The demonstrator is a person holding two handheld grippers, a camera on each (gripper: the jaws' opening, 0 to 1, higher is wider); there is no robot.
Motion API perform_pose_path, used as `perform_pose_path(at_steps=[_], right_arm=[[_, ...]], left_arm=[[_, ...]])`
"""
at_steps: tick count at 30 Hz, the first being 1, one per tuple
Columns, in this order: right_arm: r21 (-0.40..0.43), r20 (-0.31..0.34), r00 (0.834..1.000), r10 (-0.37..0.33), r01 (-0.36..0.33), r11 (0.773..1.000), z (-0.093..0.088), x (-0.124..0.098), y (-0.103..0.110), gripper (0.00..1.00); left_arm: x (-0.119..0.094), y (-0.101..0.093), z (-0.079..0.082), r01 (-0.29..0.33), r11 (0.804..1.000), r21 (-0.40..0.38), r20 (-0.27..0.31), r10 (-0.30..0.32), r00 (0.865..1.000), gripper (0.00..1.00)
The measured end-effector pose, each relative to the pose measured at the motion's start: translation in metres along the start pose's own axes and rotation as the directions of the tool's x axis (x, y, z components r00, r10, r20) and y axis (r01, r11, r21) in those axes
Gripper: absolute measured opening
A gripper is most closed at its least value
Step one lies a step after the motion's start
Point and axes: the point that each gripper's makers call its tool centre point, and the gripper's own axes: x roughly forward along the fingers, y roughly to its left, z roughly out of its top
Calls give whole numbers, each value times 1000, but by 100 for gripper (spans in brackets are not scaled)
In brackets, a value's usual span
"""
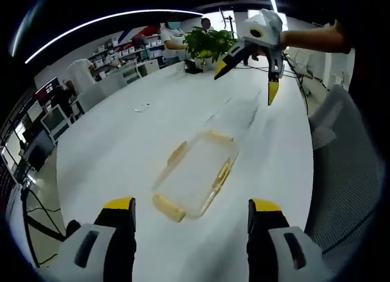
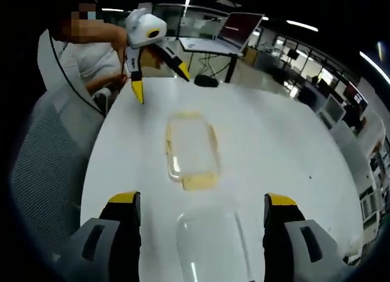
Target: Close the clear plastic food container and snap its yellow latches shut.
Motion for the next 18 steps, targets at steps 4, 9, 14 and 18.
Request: perform_pose_path(at_steps=[4, 9, 14, 18], right_arm=[[-13, -3, 1000, 13, -13, 1000, 1, 7, -1, 77], [-26, -9, 1000, 20, -21, 999, 4, 14, -7, 71], [-28, -15, 1000, 22, -23, 999, 5, 21, -12, 67], [-16, -19, 999, 47, -47, 999, 5, 27, -12, 66]], left_arm=[[6, 4, -4, 17, 1000, 24, -20, -16, 1000, 68], [14, 11, -10, 41, 997, 64, -53, -37, 998, 65], [19, 13, -17, 73, 994, 86, -95, -65, 993, 64], [24, 16, -22, 93, 990, 102, -113, -82, 990, 61]])
